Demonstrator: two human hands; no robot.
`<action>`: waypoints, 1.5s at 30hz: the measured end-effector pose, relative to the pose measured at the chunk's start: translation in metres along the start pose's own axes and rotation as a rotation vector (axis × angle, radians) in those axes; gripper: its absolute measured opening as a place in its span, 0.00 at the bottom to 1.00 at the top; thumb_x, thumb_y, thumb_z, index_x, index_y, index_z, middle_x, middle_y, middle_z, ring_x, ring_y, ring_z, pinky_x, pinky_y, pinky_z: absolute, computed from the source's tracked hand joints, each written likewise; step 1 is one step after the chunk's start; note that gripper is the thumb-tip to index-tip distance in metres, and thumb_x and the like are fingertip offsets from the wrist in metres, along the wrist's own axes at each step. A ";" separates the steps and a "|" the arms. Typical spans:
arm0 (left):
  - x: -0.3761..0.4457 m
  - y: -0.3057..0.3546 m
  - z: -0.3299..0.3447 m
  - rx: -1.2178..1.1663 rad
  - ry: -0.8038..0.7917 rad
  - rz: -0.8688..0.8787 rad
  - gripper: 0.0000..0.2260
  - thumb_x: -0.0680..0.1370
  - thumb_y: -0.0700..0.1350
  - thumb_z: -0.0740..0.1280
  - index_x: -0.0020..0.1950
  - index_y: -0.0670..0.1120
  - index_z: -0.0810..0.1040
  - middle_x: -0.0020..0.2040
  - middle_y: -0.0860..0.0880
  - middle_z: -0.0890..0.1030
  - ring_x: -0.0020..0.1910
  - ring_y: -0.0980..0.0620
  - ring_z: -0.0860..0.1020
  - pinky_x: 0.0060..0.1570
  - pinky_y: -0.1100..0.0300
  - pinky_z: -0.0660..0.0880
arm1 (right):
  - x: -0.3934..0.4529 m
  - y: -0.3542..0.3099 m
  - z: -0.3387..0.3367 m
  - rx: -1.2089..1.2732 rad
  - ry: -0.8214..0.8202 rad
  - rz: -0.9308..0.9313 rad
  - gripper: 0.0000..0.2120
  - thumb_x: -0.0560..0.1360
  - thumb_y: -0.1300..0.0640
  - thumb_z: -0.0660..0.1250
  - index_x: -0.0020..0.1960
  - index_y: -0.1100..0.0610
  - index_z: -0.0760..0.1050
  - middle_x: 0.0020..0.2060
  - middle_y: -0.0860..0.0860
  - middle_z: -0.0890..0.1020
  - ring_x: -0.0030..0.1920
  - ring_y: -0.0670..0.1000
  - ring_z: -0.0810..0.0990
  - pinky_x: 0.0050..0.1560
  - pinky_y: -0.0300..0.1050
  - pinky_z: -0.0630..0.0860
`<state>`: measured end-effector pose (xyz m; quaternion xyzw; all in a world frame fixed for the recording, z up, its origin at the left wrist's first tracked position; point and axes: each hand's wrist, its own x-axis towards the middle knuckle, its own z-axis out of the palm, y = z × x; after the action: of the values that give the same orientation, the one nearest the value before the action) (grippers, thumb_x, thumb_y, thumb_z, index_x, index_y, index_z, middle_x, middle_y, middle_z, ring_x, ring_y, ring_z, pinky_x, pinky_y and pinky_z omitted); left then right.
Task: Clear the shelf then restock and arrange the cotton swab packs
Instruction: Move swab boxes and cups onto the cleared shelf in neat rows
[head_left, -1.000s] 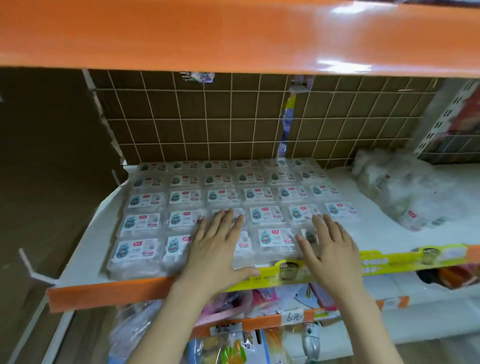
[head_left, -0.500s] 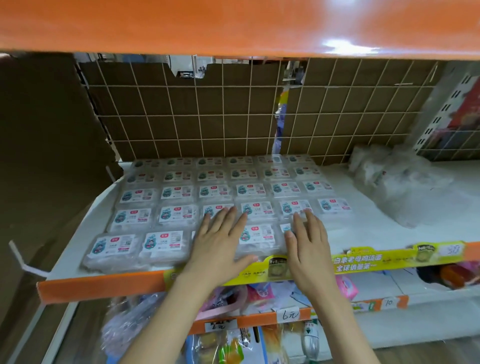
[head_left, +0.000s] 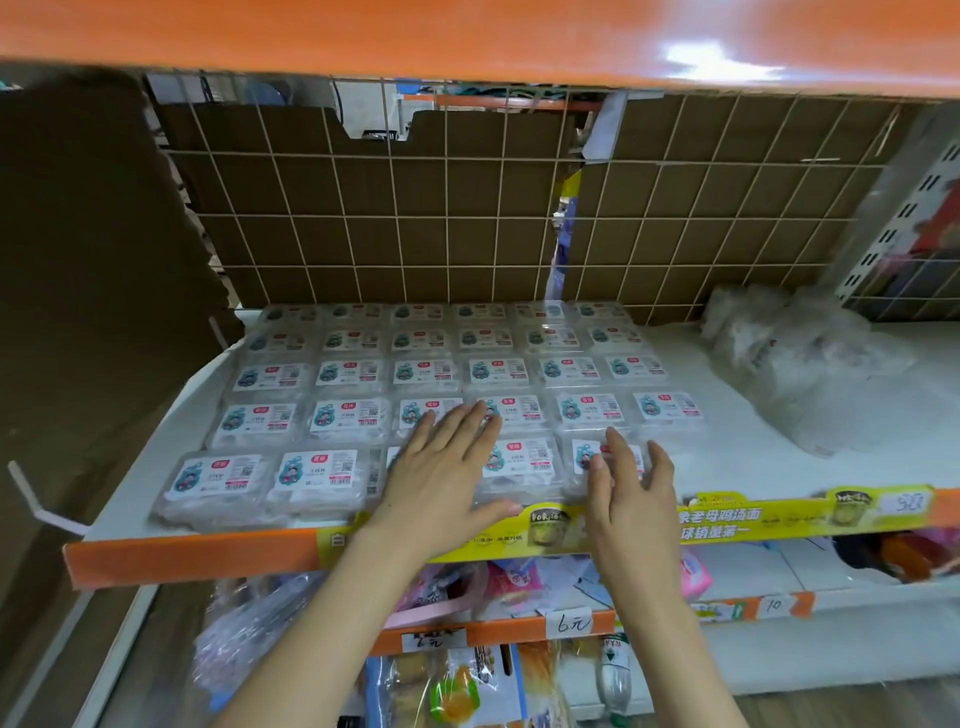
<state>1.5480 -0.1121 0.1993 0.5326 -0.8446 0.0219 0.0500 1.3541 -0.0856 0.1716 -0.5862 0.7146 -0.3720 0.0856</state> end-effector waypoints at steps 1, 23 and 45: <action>-0.001 0.000 -0.001 -0.014 0.015 0.010 0.44 0.68 0.72 0.41 0.78 0.47 0.48 0.78 0.47 0.48 0.77 0.49 0.48 0.71 0.52 0.37 | 0.000 0.000 0.000 0.002 0.001 -0.004 0.27 0.77 0.43 0.47 0.71 0.52 0.68 0.71 0.61 0.61 0.69 0.57 0.62 0.64 0.49 0.65; -0.025 -0.014 -0.003 -0.019 0.007 -0.189 0.39 0.68 0.71 0.44 0.75 0.54 0.60 0.76 0.48 0.58 0.75 0.44 0.58 0.70 0.49 0.45 | -0.002 0.003 0.000 -0.057 -0.035 -0.081 0.28 0.77 0.40 0.44 0.71 0.47 0.67 0.72 0.58 0.62 0.68 0.59 0.67 0.64 0.53 0.69; -0.107 -0.110 -0.030 0.031 -0.028 -0.502 0.61 0.50 0.81 0.28 0.78 0.50 0.43 0.78 0.48 0.45 0.77 0.47 0.43 0.72 0.50 0.40 | -0.038 -0.117 0.066 -0.183 -0.224 -0.741 0.28 0.76 0.41 0.56 0.70 0.54 0.67 0.69 0.55 0.69 0.71 0.56 0.60 0.70 0.56 0.53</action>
<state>1.6947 -0.0609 0.2157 0.7268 -0.6859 0.0142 0.0339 1.4931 -0.0844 0.1872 -0.8465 0.4711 -0.2464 -0.0295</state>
